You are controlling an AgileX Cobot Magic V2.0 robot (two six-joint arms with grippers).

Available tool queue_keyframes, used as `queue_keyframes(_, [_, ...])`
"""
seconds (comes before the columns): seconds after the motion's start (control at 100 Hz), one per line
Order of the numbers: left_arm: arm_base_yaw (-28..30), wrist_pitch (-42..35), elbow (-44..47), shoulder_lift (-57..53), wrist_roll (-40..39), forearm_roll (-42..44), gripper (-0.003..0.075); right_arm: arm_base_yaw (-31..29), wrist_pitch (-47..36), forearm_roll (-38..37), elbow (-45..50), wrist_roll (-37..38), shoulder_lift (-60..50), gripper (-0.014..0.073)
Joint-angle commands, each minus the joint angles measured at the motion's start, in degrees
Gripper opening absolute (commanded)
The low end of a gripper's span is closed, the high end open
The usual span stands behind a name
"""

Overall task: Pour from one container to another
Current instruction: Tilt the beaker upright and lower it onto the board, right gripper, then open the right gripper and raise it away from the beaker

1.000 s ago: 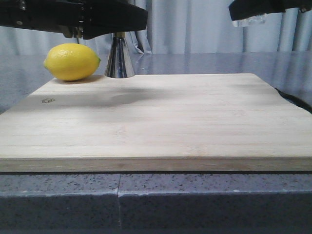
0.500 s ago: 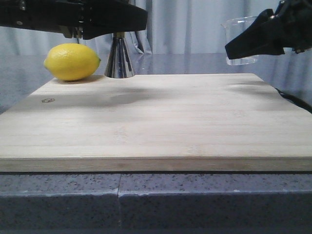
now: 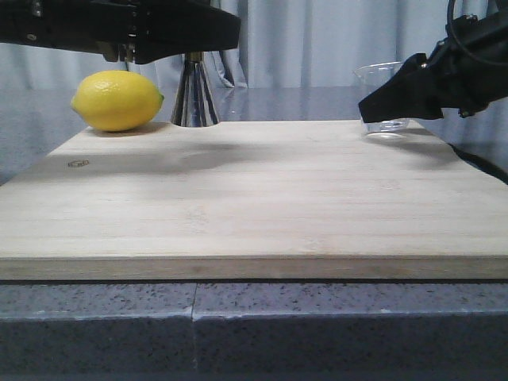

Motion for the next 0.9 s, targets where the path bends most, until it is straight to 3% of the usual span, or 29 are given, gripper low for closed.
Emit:
queue_keyframes(0.0, [-0.49,5.77,-1.71,-2.88,-0.57,-4.99,0.0249,-0.39,-1.77,2.6,-1.82,-0.65,-1.7,0.0309])
queue_keyframes(0.34, [-0.49,5.77,-1.71,-2.88,-0.57,-4.99,0.0249,-0.39,-1.29,2.6,-1.82,-0.65,-1.49,0.0328])
queue_keyframes(0.57, [-0.49,5.77,-1.71,-2.88,-0.57,-4.99,0.0249,-0.39,-1.04,2.6,-1.82,0.41,-1.49,0.0499])
queue_keyframes(0.76, [-0.49,5.77,-1.71,-2.88,-0.57,-4.99,0.0249,-0.28,1.61,-2.08,-1.82,7.95,-3.92,0.0533])
queue_keyframes(0.89, [-0.49,5.77,-1.71,-2.88,-0.57,-4.99,0.0249,-0.28,2.89,-11.06,-1.82,19.5,-6.92,0.0533])
